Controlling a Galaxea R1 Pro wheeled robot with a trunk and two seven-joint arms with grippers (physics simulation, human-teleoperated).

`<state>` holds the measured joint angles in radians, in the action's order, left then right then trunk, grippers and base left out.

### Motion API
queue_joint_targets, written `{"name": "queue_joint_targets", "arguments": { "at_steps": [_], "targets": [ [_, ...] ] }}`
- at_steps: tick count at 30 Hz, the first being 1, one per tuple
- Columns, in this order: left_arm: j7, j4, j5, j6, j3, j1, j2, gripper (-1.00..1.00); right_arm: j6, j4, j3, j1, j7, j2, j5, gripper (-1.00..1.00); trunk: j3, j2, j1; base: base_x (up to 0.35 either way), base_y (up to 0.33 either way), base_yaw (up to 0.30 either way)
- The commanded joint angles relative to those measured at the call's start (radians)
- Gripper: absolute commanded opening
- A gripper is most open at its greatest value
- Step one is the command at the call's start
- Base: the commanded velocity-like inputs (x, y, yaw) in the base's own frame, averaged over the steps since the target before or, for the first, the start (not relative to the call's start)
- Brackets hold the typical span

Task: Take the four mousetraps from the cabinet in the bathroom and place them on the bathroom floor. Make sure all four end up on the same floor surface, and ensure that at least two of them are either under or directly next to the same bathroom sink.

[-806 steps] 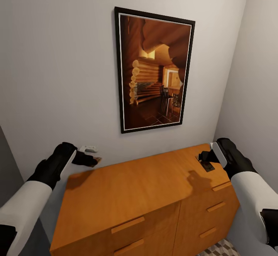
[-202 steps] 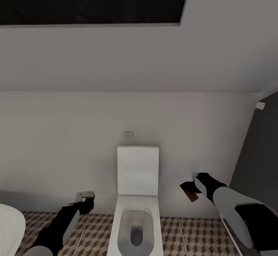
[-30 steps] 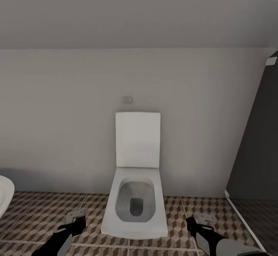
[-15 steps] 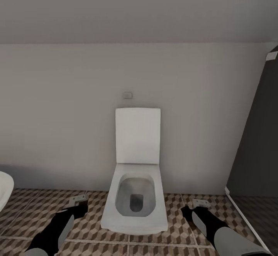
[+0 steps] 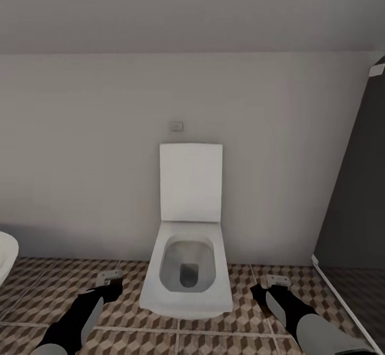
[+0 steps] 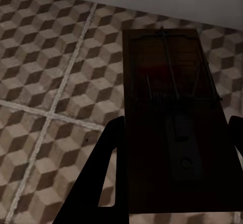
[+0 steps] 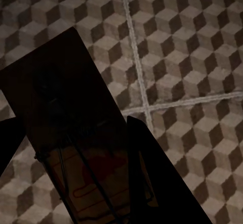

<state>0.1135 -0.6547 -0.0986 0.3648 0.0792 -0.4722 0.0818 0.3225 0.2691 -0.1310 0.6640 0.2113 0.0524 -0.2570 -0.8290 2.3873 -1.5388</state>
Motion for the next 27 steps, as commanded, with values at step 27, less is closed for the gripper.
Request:
{"name": "queue_joint_targets", "arguments": {
  "at_steps": [27],
  "targets": [
    [0.008,-0.002,-0.009,0.006,-0.002,0.0,-0.001,-1.0,0.006,0.006,-0.01,0.0,0.006,0.009,-0.008,-1.0,-0.094,0.115,-0.066,0.0,0.0,0.0]
  ]
}}
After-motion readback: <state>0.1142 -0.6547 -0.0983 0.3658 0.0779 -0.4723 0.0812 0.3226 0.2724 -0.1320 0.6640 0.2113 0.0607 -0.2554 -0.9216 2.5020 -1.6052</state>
